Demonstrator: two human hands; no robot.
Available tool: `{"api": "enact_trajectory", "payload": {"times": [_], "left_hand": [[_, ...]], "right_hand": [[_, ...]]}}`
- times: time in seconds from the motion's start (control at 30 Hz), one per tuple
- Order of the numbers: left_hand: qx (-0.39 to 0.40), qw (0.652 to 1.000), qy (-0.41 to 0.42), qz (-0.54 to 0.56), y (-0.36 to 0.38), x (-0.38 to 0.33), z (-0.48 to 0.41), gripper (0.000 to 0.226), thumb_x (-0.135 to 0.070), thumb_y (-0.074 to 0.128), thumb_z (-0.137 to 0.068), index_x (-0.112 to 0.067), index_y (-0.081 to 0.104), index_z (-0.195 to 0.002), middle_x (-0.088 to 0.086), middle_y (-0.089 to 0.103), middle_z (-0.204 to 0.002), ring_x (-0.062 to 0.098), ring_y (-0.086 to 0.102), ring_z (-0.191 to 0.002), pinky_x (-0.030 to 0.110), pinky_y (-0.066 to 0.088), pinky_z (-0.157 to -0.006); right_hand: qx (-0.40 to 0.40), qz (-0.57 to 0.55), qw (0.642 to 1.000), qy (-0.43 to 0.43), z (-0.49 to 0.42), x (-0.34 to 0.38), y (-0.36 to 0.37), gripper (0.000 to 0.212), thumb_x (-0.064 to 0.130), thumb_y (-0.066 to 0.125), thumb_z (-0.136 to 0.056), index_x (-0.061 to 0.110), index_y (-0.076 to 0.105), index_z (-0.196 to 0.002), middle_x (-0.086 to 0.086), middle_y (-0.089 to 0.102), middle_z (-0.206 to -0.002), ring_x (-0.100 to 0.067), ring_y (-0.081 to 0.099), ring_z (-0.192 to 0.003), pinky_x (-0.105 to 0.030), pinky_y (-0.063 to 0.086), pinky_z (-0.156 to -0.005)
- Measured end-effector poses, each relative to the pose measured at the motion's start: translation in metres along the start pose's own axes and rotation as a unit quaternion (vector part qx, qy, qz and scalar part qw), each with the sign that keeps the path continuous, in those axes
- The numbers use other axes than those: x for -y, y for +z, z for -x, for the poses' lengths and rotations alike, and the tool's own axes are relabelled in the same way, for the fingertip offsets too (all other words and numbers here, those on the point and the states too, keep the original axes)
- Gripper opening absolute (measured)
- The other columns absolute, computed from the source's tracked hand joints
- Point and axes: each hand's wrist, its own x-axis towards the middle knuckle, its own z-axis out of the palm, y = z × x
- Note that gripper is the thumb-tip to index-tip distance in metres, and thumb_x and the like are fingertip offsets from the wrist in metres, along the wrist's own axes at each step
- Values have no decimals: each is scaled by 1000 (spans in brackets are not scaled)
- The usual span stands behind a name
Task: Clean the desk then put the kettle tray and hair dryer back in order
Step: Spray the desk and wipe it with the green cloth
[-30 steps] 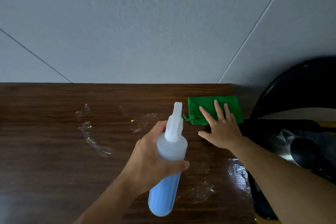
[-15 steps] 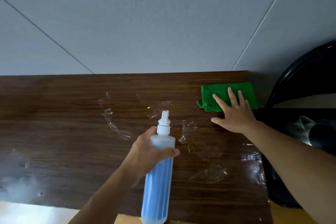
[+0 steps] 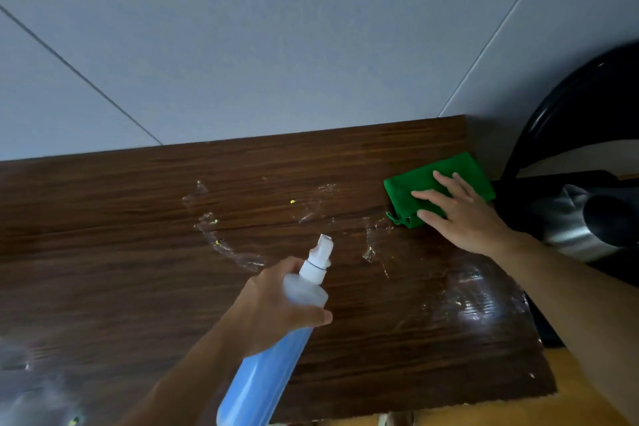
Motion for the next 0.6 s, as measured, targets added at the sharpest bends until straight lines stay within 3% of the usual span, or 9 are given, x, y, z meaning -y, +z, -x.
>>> {"api": "enact_trajectory", "payload": {"times": [0.07,0.13,0.27,0.47,0.6], "left_hand": [[-32,999,-15,9,-7,14,3,56,-50,89,-50,-32,63,-96,2,68,-88,18,67,-75,34,55,-65],[-59,998,-23,11,-11,24,7,56,-48,89,-53,-32,62,-99,3,68,-91,21,67,-78,30,55,-63],[-93,995,-18,2,-10,32,18,51,-39,91,-63,-32,59,-102,0,65,-91,14,63,-75,19,49,-56],[-163,985,-21,52,0,42,30,51,-38,92,-60,-36,59,-99,-3,66,-86,12,64,-75,20,50,-59],[-169,983,-11,63,3,52,34,54,-46,91,-55,-39,60,-99,-7,67,-84,11,64,-75,25,54,-61]], "right_hand": [[-11,-23,1000,14,5,6,6,48,63,36,-99,53,36,-147,8,2,-170,-24,-7,-156,-51,10,-123],[-13,-41,999,31,7,12,10,48,62,40,-99,52,38,-146,7,3,-170,-24,-7,-156,-50,9,-124],[-16,-47,998,29,6,13,12,49,62,44,-97,52,38,-145,7,1,-170,-26,-9,-156,-50,5,-124],[-24,-56,998,14,5,7,17,54,69,41,-94,52,39,-145,7,2,-170,-24,-10,-156,-52,4,-123],[-25,-102,994,43,1,12,13,38,56,45,-100,46,53,-136,5,13,-168,-25,-1,-156,-52,5,-123]]}}
